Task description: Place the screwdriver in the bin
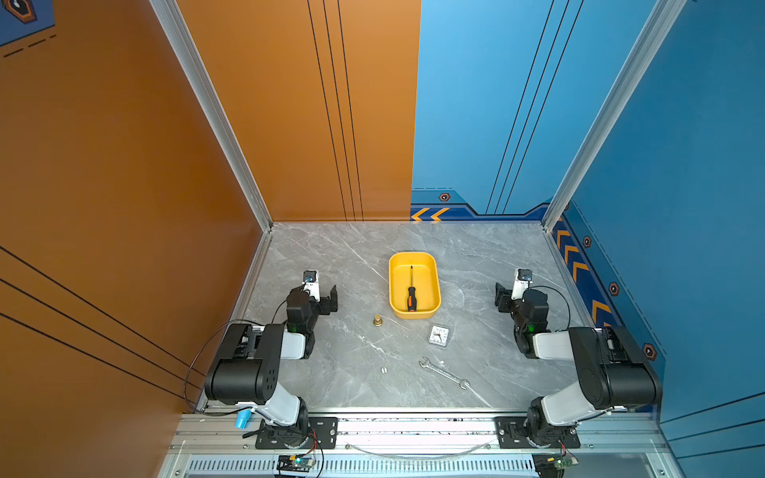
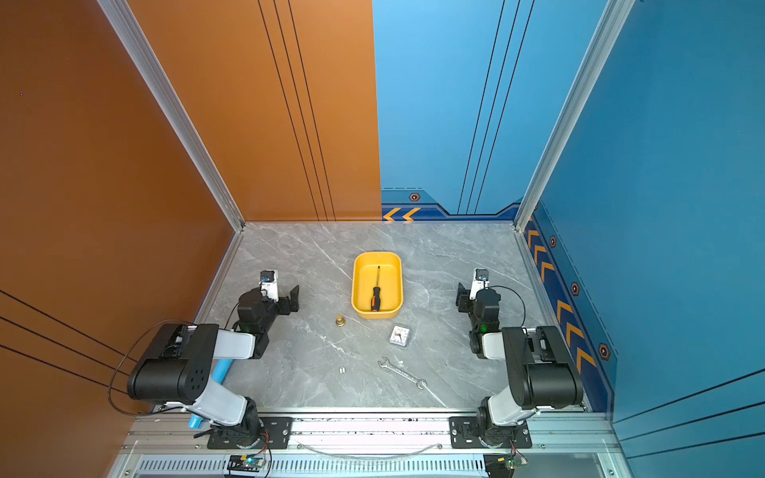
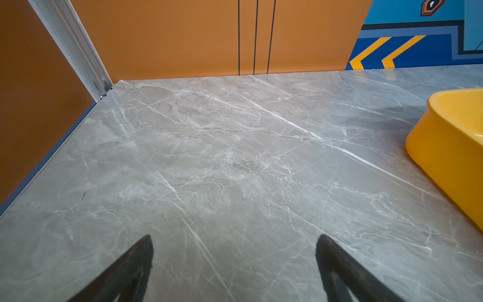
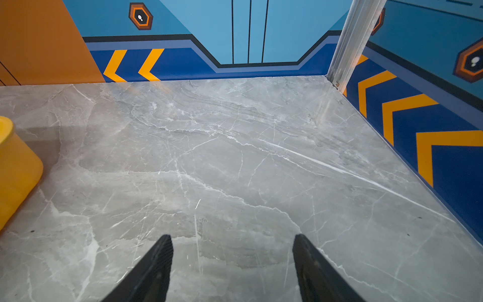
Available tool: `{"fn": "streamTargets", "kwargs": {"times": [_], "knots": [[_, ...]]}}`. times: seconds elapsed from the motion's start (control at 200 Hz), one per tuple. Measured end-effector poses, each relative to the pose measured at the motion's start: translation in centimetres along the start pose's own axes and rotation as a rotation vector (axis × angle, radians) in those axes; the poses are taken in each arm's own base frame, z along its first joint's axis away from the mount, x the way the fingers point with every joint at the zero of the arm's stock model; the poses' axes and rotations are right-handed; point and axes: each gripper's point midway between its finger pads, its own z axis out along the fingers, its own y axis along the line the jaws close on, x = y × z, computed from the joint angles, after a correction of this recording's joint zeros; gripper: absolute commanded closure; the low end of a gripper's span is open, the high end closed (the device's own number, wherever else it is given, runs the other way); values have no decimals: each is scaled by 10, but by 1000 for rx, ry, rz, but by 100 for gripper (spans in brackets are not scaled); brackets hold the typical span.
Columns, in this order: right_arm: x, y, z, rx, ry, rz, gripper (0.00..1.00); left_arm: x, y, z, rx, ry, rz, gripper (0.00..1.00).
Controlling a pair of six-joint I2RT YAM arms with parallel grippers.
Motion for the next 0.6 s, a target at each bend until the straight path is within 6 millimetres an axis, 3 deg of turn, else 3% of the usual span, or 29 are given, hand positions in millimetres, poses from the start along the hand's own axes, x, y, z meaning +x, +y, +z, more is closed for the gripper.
{"fn": "streamTargets", "kwargs": {"times": [0.245, 0.386, 0.601], "knots": [[0, -1, 0, 1, 0, 15, 15, 2, 1, 0, 26, 7, -9, 2], [0, -1, 0, 0, 1, 19, 0, 2, 0, 0, 34, 7, -9, 2], [0, -1, 0, -1, 0, 19, 0, 2, -1, 0, 39, 6, -9, 2]]}}
